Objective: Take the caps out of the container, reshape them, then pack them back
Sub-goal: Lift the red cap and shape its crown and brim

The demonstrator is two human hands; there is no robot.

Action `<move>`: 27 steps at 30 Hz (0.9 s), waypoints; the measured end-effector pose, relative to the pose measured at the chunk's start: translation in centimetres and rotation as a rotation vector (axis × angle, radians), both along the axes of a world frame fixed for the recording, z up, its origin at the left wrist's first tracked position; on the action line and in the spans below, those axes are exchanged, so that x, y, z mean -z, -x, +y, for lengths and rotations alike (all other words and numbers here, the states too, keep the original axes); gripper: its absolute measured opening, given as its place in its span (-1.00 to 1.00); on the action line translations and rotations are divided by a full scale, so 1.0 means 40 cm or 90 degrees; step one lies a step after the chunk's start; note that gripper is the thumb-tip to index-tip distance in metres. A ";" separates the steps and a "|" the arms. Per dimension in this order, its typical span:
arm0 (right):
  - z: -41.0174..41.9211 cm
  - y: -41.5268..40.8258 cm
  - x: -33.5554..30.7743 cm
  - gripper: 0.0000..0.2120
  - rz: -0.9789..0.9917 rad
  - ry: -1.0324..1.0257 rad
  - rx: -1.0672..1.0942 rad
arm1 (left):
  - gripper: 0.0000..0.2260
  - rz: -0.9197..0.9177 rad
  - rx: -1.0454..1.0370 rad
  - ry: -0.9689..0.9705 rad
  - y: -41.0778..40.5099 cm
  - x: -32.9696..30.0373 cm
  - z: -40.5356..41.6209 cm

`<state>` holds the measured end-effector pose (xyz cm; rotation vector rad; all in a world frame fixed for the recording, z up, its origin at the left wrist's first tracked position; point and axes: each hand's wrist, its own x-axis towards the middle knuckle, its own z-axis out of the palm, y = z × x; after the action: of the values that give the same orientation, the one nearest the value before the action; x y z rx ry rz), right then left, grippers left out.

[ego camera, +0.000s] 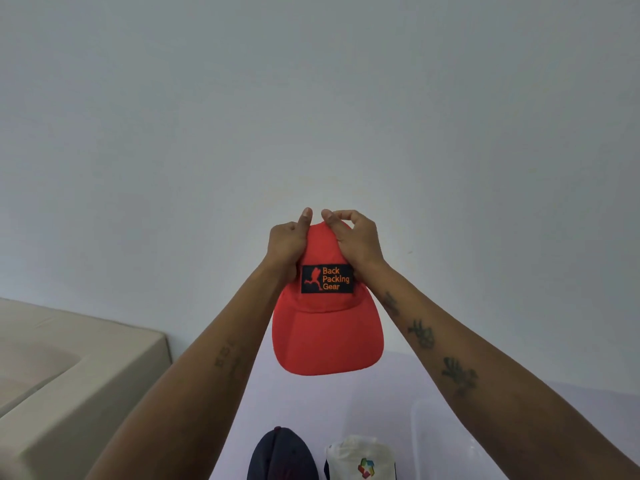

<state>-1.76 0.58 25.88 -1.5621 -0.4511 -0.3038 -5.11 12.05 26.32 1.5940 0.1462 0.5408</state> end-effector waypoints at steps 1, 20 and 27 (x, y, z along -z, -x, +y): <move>-0.004 -0.004 0.000 -0.79 -0.022 0.000 0.031 | -0.57 -0.022 -0.029 -0.029 0.002 0.007 0.002; -0.015 -0.034 0.034 -0.52 0.118 -0.068 0.062 | -0.55 -0.124 -0.102 0.066 -0.009 0.074 -0.012; -0.023 -0.055 0.042 -0.57 0.011 0.008 0.131 | -0.59 -0.019 -0.029 -0.094 0.007 0.106 0.015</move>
<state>0.42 -0.32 24.19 -1.6246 -0.2785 -0.4462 -5.39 12.66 22.10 1.7285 0.1234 0.6219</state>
